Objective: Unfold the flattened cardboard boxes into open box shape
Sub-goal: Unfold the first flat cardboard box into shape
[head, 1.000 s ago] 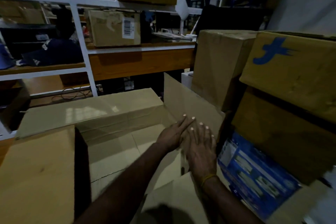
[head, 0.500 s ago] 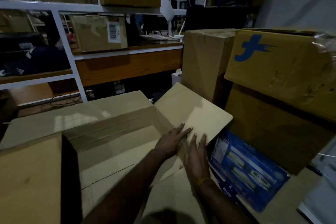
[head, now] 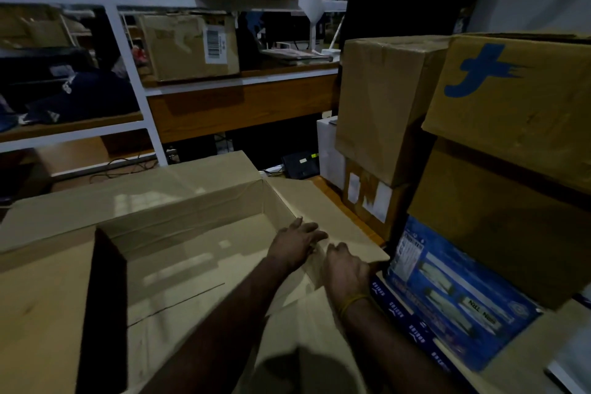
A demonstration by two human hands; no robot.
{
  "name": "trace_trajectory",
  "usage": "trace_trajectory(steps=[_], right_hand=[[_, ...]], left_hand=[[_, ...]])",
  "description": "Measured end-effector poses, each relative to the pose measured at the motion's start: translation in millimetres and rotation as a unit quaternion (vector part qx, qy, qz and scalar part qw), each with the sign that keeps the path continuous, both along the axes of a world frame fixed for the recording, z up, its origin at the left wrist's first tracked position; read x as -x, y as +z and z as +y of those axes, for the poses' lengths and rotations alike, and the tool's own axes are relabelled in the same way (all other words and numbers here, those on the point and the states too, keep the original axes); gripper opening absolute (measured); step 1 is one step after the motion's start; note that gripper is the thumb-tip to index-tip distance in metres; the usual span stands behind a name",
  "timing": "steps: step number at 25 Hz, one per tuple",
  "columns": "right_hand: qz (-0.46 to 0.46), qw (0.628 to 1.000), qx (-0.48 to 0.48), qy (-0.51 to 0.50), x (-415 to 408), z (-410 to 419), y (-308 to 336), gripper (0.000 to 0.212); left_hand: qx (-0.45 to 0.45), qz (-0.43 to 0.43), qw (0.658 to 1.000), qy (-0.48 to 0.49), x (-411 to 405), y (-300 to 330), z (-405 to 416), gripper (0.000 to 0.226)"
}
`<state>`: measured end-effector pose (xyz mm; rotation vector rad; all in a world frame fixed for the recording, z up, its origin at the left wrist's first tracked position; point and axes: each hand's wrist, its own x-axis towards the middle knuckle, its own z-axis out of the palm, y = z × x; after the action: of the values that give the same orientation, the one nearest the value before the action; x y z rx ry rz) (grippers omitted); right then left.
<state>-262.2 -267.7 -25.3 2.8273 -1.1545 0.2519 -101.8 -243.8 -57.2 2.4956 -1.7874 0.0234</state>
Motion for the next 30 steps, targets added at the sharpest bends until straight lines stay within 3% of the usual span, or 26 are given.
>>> trace_trajectory(steps=[7, 12, 14, 18, 22, 25, 30], right_hand=[[0.031, 0.999, -0.04, -0.007, -8.9, -9.2, -5.8, 0.003], [0.021, 1.0, -0.001, -0.001, -9.9, -18.9, -20.7, 0.014], [-0.005, 1.0, 0.028, 0.006, -6.6, -20.8, -27.3, 0.023], [-0.108, 0.994, -0.001, 0.002, -1.1, -6.0, -42.8, 0.04], [-0.156, 0.984, -0.037, 0.079, 14.8, 24.8, -60.5, 0.041], [-0.177, 0.979, -0.037, 0.093, 17.3, 30.5, -67.7, 0.055], [-0.223, 0.946, -0.059, 0.228, 25.2, 71.7, -81.5, 0.056]], left_hand=[[0.022, -0.028, 0.998, 0.043, 16.6, -0.5, 3.6, 0.037], [0.015, 0.003, 0.998, 0.061, 22.8, 5.3, 3.1, 0.039], [0.016, 0.016, 0.997, 0.069, 27.3, 6.6, 6.1, 0.045], [0.017, 0.035, 0.996, 0.085, 39.2, -7.6, 37.2, 0.059], [0.042, 0.056, 0.969, 0.236, 68.7, -8.5, 80.9, 0.053], [0.094, 0.066, 0.953, 0.281, 84.9, 3.4, 95.6, 0.043], [0.157, 0.033, 0.904, 0.396, 121.5, -12.8, 157.5, 0.043]])
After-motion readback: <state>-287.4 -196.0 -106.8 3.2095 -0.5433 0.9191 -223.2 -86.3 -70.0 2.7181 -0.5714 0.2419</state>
